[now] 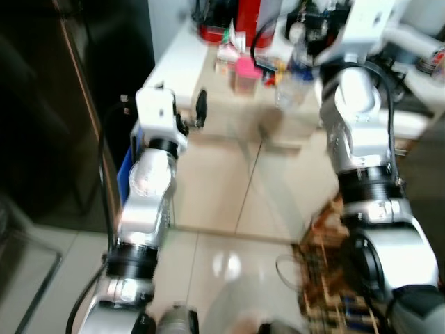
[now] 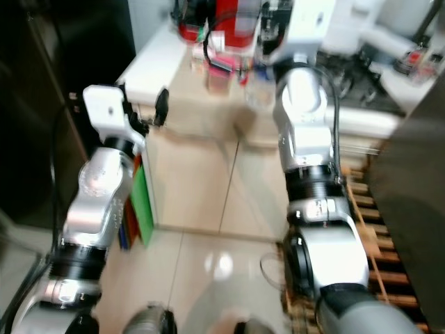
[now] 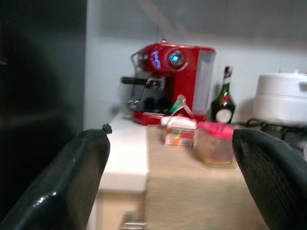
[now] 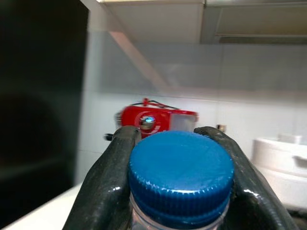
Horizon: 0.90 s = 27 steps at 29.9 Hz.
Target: Restocking fridge
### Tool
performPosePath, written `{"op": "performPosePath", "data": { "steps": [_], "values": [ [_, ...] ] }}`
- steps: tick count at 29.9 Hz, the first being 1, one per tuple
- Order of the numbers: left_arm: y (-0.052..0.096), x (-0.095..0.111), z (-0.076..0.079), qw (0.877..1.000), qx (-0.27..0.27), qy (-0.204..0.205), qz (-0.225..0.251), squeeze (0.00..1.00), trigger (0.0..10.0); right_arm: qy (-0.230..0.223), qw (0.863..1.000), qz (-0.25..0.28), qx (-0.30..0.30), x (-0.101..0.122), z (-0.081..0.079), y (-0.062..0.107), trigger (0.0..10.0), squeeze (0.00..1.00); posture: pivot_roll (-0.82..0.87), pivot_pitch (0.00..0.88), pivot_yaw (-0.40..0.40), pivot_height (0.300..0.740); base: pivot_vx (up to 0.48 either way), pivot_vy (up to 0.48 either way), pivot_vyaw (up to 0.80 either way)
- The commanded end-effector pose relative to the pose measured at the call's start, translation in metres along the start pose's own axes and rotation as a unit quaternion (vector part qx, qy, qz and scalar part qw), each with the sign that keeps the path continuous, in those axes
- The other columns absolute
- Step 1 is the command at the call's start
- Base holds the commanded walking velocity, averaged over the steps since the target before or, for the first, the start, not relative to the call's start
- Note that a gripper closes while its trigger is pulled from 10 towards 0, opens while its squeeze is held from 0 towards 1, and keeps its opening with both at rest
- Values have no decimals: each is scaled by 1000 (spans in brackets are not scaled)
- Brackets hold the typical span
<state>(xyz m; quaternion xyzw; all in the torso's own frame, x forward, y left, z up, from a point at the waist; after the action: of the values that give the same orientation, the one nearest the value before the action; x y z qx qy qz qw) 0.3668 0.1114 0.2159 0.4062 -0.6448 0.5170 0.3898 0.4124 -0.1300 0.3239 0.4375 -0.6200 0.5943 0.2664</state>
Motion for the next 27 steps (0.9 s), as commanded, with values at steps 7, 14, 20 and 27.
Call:
{"op": "performPosePath", "data": {
  "steps": [7,14,20,27],
  "values": [
    [0,0,6,1000,-7,-1,-3,0,10000,6,1000,-10,4,-7,3,8,10000,0,-9,0,-11,740,-293,0,0],
    [2,-1,6,1000,-7,4,-2,0,10000,1,993,-114,-3,-60,17,47,10000,0,-12,0,-18,740,-40,0,0],
    [7,-4,1,1000,-8,-7,-6,0,10000,2,978,-208,-34,-104,39,92,10000,0,-29,0,-8,740,0,0,0],
    [42,-29,-17,998,1,0,-64,0,10000,30,962,-266,-44,-127,54,141,10000,0,-57,0,11,740,0,-69,0]
  ]
}}
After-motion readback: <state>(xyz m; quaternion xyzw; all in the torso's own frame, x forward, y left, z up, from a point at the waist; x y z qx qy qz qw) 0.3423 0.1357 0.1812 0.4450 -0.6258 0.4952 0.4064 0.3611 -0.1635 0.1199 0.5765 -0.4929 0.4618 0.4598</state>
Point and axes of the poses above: a point about 5 cm out from each wrist's last joint towards the gripper, its own y axis pointing back from the gripper into the wrist, its own x axis along the axis of the wrist's last joint, z = x × y, the point moved 3 cm from there along -y, pointing out of the wrist towards the gripper, and after that the axes turned 10 degrees about -y, right-handed, at the moved point
